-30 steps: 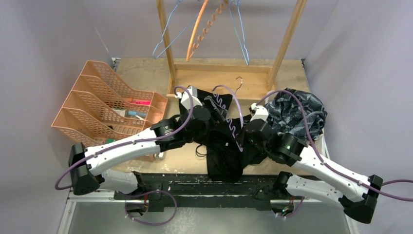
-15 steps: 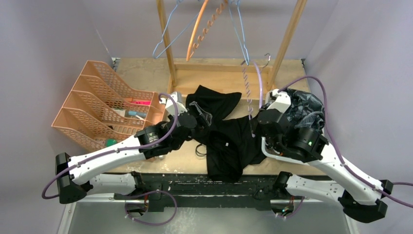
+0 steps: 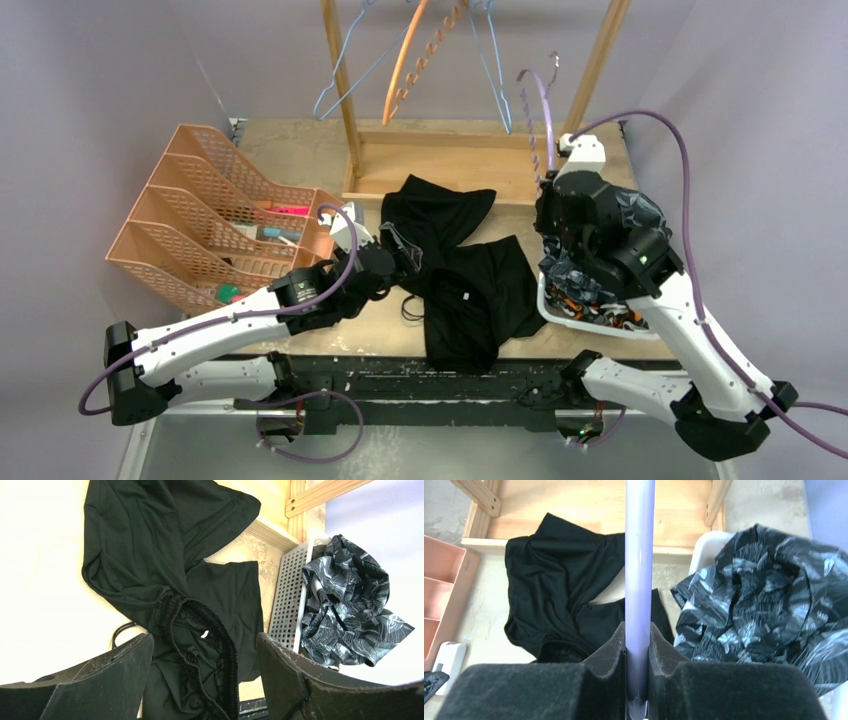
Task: Remove the shorts from the hanger
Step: Place the hanger on the clothes rod.
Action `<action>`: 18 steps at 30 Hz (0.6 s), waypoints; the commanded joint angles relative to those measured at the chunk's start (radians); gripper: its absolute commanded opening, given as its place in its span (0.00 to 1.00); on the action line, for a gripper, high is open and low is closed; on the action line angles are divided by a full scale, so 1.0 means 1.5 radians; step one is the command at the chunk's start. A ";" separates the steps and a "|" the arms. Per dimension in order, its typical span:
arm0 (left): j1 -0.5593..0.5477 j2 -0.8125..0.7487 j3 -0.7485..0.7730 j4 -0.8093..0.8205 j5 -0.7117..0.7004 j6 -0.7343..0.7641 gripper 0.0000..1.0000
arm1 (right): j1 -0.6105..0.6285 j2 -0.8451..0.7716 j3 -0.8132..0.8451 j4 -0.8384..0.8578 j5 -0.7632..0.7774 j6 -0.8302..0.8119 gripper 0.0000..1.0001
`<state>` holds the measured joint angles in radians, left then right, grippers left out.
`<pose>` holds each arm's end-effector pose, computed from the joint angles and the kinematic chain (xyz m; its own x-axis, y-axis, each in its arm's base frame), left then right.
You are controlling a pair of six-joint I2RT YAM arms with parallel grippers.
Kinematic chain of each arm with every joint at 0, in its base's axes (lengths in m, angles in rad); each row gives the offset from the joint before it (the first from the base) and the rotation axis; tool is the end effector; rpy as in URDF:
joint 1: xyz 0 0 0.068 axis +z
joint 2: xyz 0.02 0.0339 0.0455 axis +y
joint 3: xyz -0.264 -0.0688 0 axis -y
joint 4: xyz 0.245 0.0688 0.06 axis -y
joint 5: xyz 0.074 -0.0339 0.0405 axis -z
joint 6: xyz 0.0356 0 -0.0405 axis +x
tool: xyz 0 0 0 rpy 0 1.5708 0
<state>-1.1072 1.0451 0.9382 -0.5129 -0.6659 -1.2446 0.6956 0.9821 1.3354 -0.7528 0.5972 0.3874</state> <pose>0.1183 -0.1874 0.3161 -0.5365 -0.5927 -0.6008 -0.0927 0.7490 -0.6561 0.1493 0.0986 0.4339 -0.3264 0.1344 -0.9356 -0.0096 0.9893 0.1455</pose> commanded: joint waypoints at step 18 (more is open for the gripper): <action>0.002 -0.041 0.016 -0.006 0.011 0.032 0.84 | -0.129 0.228 0.388 0.032 -0.118 -0.145 0.00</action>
<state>-1.1072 1.0039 0.9382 -0.5270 -0.6487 -1.2194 0.5407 1.2789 1.8141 -0.7349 0.4618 0.2070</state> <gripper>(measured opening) 0.829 0.143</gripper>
